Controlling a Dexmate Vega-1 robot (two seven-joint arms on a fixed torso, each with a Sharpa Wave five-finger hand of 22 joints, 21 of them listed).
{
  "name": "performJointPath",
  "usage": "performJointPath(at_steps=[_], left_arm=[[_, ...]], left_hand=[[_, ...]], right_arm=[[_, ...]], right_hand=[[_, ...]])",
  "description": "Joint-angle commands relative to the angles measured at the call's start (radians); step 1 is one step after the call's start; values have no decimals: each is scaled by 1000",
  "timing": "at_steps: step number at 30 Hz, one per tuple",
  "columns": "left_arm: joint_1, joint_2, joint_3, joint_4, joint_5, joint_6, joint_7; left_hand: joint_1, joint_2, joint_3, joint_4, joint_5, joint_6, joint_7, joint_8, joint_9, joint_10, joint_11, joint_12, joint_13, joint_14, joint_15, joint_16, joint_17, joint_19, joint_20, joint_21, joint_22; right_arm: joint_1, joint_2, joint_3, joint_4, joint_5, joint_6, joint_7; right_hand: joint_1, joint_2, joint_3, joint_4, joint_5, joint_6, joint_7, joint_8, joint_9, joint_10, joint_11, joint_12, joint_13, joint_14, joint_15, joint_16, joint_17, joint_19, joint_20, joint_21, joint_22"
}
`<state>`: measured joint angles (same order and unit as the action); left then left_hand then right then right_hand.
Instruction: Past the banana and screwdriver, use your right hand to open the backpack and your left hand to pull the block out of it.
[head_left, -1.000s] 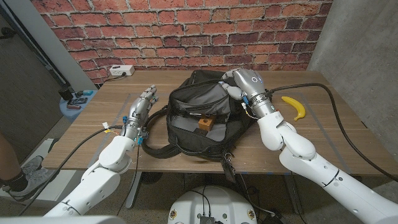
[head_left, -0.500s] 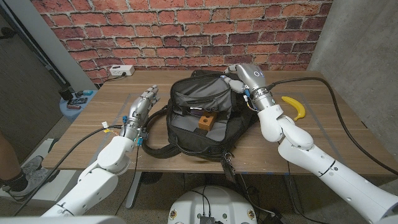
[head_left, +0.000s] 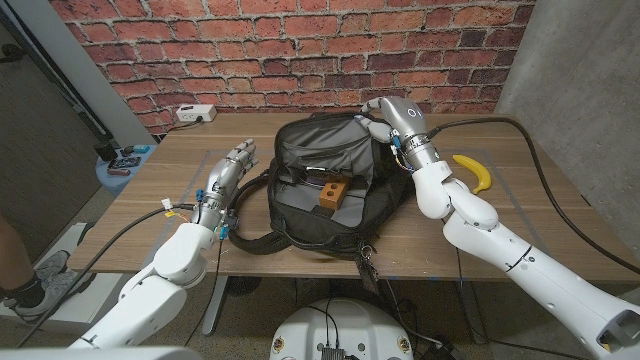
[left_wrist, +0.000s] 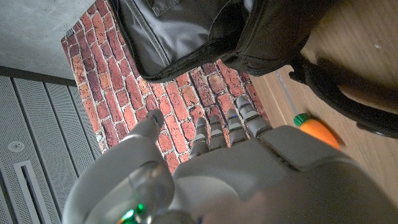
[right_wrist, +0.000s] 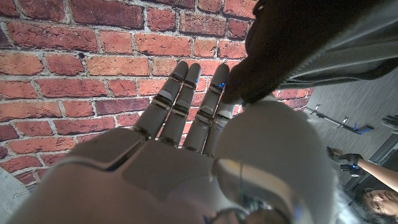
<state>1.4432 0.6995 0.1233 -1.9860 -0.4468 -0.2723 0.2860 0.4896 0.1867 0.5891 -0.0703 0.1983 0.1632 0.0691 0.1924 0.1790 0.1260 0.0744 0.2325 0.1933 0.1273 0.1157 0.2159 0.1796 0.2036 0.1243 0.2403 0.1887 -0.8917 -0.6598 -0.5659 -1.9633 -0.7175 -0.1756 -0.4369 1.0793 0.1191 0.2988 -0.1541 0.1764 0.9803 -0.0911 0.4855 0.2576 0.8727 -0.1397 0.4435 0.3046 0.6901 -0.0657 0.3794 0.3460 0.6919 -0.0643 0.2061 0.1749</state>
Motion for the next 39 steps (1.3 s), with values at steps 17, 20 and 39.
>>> performJointPath(at_steps=[17, 20, 39], left_arm=[[77, 34, -29, -141, 99, 112, 19], [75, 43, -28, -156, 108, 131, 14], [102, 59, -14, -235, 125, 189, 1]], left_hand=[[34, -21, 6, -54, 15, 119, 16, 26, 6, 101, -15, 36, 19, 117, -35, 34, 22, 63, 6, 29, 11], [39, -22, 4, -61, 17, 123, 15, 25, 6, 107, -20, 38, 21, 123, -38, 35, 23, 66, 5, 31, 12], [54, -22, -5, -75, 20, 143, 15, 23, 7, 133, -23, 46, 28, 141, -41, 43, 31, 71, 4, 34, 13]], right_arm=[[59, 18, -18, 78, 82, 44, -39], [61, 20, -19, 82, 85, 47, -46], [79, 31, -19, 110, 110, 64, -69]], right_hand=[[2, 16, -10, 1, 7, 6, -9, 6, 5, 0, 3, -4, 7, 8, -166, -8, 4, -4, -104, 2, 2], [2, 17, -11, 2, 7, 6, -9, 6, 5, 0, 3, -4, 7, 8, -165, -8, 4, -4, -104, 2, 2], [5, 20, -16, 3, 7, 2, -10, 8, 5, -2, 3, -7, 9, 9, -165, -11, 8, -5, -105, 2, 2]])
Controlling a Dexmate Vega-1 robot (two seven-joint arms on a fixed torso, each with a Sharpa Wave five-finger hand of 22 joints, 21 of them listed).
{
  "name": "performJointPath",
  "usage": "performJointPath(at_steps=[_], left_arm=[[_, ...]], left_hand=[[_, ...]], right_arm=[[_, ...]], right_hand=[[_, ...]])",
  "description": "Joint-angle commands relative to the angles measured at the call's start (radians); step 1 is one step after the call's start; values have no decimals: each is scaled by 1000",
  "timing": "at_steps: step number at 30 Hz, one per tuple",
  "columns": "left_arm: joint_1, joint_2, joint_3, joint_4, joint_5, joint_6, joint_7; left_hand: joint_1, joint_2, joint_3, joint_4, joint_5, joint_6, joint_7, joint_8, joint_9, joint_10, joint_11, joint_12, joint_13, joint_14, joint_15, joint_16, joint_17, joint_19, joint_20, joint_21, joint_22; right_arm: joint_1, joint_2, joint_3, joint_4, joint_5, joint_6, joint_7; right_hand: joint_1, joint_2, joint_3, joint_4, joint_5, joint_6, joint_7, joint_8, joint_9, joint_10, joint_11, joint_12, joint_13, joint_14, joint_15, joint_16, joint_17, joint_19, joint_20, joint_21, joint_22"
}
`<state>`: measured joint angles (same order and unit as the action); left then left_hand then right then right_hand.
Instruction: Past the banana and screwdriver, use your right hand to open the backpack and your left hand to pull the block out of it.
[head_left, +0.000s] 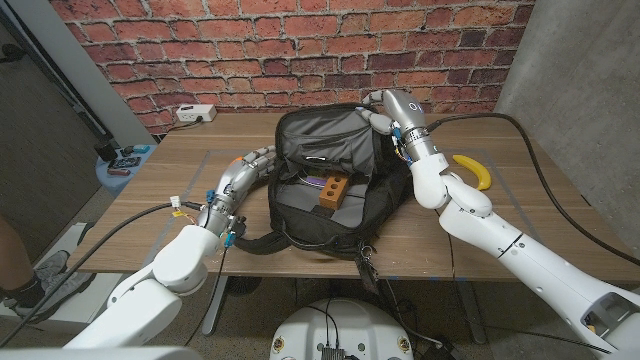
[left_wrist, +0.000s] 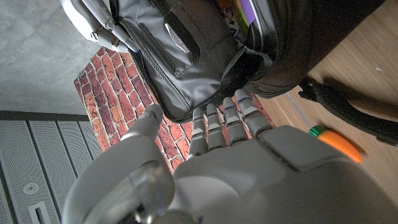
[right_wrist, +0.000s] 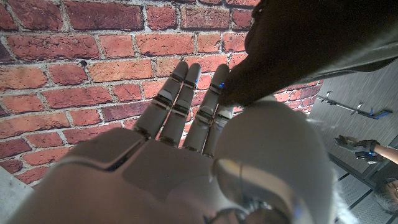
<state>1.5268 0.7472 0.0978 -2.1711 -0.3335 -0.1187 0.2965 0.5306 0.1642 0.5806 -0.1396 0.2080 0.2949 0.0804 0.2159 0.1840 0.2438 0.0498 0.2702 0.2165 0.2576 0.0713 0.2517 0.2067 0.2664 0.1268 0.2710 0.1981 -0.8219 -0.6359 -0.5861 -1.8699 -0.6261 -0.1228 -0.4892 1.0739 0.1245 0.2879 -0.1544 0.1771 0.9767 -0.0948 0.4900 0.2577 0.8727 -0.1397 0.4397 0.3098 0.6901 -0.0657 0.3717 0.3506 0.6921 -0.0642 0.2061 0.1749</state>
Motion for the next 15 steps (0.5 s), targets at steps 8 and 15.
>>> performJointPath(at_steps=[8, 15], left_arm=[[6, 24, 17, -70, 17, 57, -23], [-23, 39, 24, -82, 25, 93, -31]], left_hand=[[18, 1, 1, -9, 11, 18, 3, 0, 3, 20, 7, 10, 8, 16, 2, 10, 8, 9, 1, 4, 4], [25, -3, -2, -15, 12, 26, 4, 0, 3, 28, 4, 13, 10, 19, 3, 11, 9, 15, 2, 7, 4]], right_arm=[[15, 7, 1, 31, 34, 27, -21], [14, 13, 4, 41, 47, 34, -32]], right_hand=[[12, 16, -7, 3, 6, 4, -7, 4, 5, -1, 3, -3, 5, 9, -165, -5, 4, -6, -105, 2, 2], [13, 16, -9, 3, 6, 4, -6, 6, 6, -2, 3, -5, 6, 9, -166, -6, 5, -5, -104, 3, 2]])
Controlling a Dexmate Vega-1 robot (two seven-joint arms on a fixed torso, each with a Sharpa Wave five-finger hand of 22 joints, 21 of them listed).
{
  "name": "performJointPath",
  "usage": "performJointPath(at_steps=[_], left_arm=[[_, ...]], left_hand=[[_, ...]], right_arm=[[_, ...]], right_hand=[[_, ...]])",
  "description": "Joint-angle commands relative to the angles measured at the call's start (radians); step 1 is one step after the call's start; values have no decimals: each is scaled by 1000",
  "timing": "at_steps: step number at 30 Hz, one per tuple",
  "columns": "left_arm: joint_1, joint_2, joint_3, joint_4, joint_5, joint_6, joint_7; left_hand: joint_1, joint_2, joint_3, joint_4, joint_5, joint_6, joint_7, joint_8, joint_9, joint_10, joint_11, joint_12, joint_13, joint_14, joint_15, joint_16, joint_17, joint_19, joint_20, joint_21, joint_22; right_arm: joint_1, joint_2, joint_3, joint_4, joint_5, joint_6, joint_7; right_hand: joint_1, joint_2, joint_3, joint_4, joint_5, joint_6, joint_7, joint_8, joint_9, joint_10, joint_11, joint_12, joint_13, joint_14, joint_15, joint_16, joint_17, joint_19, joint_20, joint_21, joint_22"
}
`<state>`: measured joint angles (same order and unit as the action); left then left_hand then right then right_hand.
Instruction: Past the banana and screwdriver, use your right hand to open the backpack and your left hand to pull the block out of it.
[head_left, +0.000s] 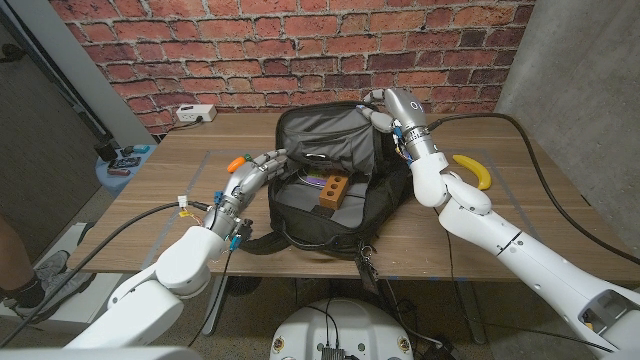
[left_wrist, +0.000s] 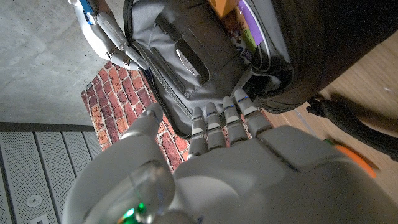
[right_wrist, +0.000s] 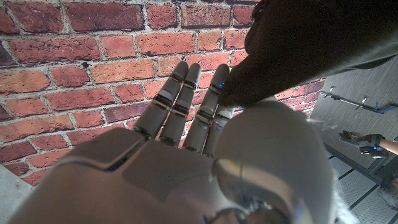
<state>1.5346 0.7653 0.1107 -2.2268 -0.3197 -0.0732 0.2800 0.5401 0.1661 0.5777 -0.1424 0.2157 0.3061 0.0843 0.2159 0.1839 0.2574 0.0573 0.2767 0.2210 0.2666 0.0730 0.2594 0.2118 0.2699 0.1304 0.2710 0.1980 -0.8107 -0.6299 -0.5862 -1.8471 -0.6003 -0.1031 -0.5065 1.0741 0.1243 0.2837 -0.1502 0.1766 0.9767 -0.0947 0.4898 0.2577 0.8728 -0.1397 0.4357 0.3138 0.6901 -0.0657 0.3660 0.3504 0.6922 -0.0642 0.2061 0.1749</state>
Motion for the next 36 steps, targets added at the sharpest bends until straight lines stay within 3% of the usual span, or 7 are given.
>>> performJointPath(at_steps=[1, 12, 31, 36], left_arm=[[-35, 20, 12, -24, 6, 48, -18], [-71, 55, 13, -54, 17, 120, -23], [-101, 126, 34, -91, 33, 197, -60], [-115, 149, 42, -120, 53, 255, -52]], left_hand=[[17, -5, 1, -14, 5, 16, 0, 1, 3, 16, -3, 7, 6, 11, 1, 4, 3, 16, -1, 8, 4], [42, -27, -3, -34, 10, 31, -4, 1, 4, 25, -7, 9, 11, 25, -2, 4, -2, 41, 3, 17, 3], [84, -43, -3, -47, 15, 37, -14, -2, 4, 25, -18, 7, 15, 29, -15, -1, -5, 48, -2, 18, 1], [100, -51, -2, -50, 17, 40, -17, -1, 5, 28, -22, 7, 16, 30, -18, -3, -7, 50, -3, 18, 0]], right_arm=[[4, 5, 4, 19, 24, 18, -14], [10, 15, 5, 35, 43, 35, -26], [7, 28, 7, 53, 57, 57, -62], [4, 25, 8, 54, 61, 65, -62]], right_hand=[[14, 16, -5, -2, 6, 3, -5, 6, 6, -2, 3, -1, 1, 9, -167, -1, 6, -5, -104, 3, 2], [16, 17, -7, -2, 7, 4, -5, 7, 5, -2, 3, -3, 2, 9, -167, -3, 7, -4, -103, 3, 2], [19, 18, -11, -1, 7, 1, -3, 8, 4, -3, 3, -5, 3, 11, -166, -6, 10, -4, -103, 4, 2], [20, 19, -12, -1, 7, 1, -4, 9, 4, -5, 2, -6, 3, 12, -166, -7, 11, -4, -103, 4, 2]])
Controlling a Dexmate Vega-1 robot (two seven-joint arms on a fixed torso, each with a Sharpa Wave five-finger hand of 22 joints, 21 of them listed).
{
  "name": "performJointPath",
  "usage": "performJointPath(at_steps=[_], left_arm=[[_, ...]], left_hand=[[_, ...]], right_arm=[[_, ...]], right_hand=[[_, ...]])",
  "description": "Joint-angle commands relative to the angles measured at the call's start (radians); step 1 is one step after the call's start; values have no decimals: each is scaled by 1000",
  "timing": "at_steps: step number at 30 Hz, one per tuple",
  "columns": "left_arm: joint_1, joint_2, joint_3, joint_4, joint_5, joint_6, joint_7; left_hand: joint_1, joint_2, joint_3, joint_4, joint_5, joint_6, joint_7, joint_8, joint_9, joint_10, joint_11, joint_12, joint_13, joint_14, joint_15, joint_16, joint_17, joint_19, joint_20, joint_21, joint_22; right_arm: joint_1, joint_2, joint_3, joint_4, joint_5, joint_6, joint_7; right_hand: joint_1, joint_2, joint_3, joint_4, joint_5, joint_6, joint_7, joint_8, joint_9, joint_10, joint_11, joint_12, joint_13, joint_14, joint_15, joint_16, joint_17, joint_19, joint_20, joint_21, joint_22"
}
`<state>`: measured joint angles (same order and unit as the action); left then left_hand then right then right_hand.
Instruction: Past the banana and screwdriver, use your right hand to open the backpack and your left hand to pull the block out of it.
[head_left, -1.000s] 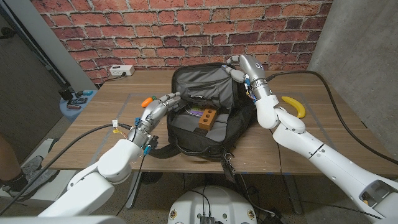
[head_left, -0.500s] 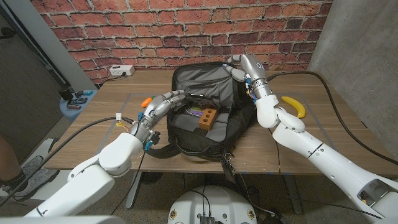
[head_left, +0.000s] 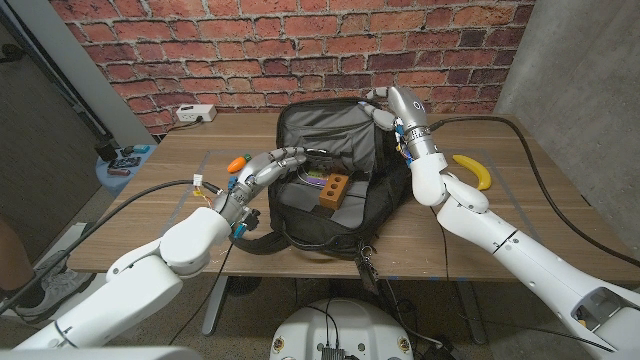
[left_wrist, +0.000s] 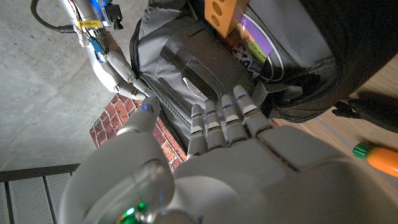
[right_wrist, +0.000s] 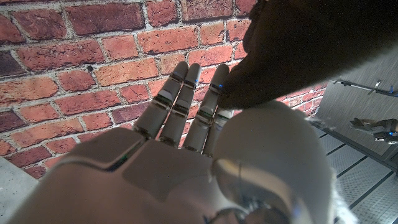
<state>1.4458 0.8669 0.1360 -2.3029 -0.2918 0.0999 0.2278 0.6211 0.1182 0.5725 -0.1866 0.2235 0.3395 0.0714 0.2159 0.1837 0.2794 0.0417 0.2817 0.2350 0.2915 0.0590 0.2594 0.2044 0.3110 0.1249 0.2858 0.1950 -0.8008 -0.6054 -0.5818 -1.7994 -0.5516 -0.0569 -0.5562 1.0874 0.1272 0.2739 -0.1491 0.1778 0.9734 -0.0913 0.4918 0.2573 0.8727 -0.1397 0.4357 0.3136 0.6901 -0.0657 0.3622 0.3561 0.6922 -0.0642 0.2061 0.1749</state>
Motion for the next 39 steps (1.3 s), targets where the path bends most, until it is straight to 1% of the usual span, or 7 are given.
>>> performJointPath(at_steps=[1, 12, 17, 23, 29, 33, 39], left_arm=[[-31, 51, 18, -51, 25, 98, 1], [-113, 91, 61, -109, 16, 264, -8], [-161, 104, 94, -133, 6, 343, -10], [-220, 120, 136, -154, -6, 416, -16], [-260, 124, 171, -172, 0, 471, 7], [-296, 124, 197, -200, -2, 548, 22], [-340, 122, 232, -235, -6, 643, 48]], left_hand=[[23, -6, 3, -7, 9, 8, -5, -1, 5, 7, -6, 3, 2, 5, -4, -3, 0, 9, 2, 3, 3], [54, -28, 0, -8, 9, 3, -4, -5, 5, -1, -4, -2, 4, 8, -4, -6, -1, 13, 3, 3, 2], [64, -38, -4, -5, 9, -7, -2, -9, 5, -10, -5, -6, 5, 6, -3, -8, -1, 11, 5, 2, 1], [71, -51, -13, 0, 7, -17, 1, -14, 5, -21, 4, -11, 6, 4, 0, -10, 0, 11, 9, 1, 1], [76, -57, -20, 4, 6, -14, 3, -13, 5, -9, 3, -7, 8, 8, 2, -9, 1, 19, 11, 4, 2], [82, -60, -26, 8, 6, -9, 7, -12, 5, 9, 1, 0, 10, 24, 1, -3, 4, 30, 9, 8, 3], [87, -63, -33, 10, 6, -9, 13, -12, 5, 17, 5, 4, 13, 41, -1, 5, 6, 41, 7, 13, 4]], right_arm=[[-6, 0, 4, 6, 12, 19, -13], [-15, -1, 8, 10, 21, 33, -22], [-21, -6, 14, 4, 21, 39, -27], [-26, -8, 21, 3, 24, 51, -36], [-23, -10, 23, 9, 24, 67, -37], [-16, -12, 25, 15, 26, 79, -34], [-10, -7, 26, 26, 27, 88, -38]], right_hand=[[7, 16, -3, -3, 5, 4, -8, 7, 4, -2, 3, -6, 3, 13, -167, -3, 5, -4, -103, 4, 2], [7, 17, -5, -1, 5, 3, -7, 8, 4, -1, 3, -7, 3, 14, -166, -5, 7, -3, -103, 4, 2], [6, 18, -6, -1, 5, 4, -8, 9, 3, -3, 2, -7, 5, 15, -165, -6, 7, -4, -103, 4, 2], [8, 18, -7, -1, 5, 3, -6, 9, 3, 1, 4, -7, 5, 15, -166, -7, 8, -3, -103, 5, 2], [7, 18, -9, -1, 5, 4, -7, 10, 3, 0, 3, -7, 6, 15, -165, -9, 9, -3, -103, 5, 2], [8, 18, -9, -1, 5, 5, -7, 11, 3, 0, 3, -8, 6, 16, -166, -9, 9, -3, -103, 5, 2], [10, 18, -10, -1, 6, 4, -7, 11, 3, -1, 3, -9, 7, 17, -166, -10, 11, -4, -103, 4, 2]])
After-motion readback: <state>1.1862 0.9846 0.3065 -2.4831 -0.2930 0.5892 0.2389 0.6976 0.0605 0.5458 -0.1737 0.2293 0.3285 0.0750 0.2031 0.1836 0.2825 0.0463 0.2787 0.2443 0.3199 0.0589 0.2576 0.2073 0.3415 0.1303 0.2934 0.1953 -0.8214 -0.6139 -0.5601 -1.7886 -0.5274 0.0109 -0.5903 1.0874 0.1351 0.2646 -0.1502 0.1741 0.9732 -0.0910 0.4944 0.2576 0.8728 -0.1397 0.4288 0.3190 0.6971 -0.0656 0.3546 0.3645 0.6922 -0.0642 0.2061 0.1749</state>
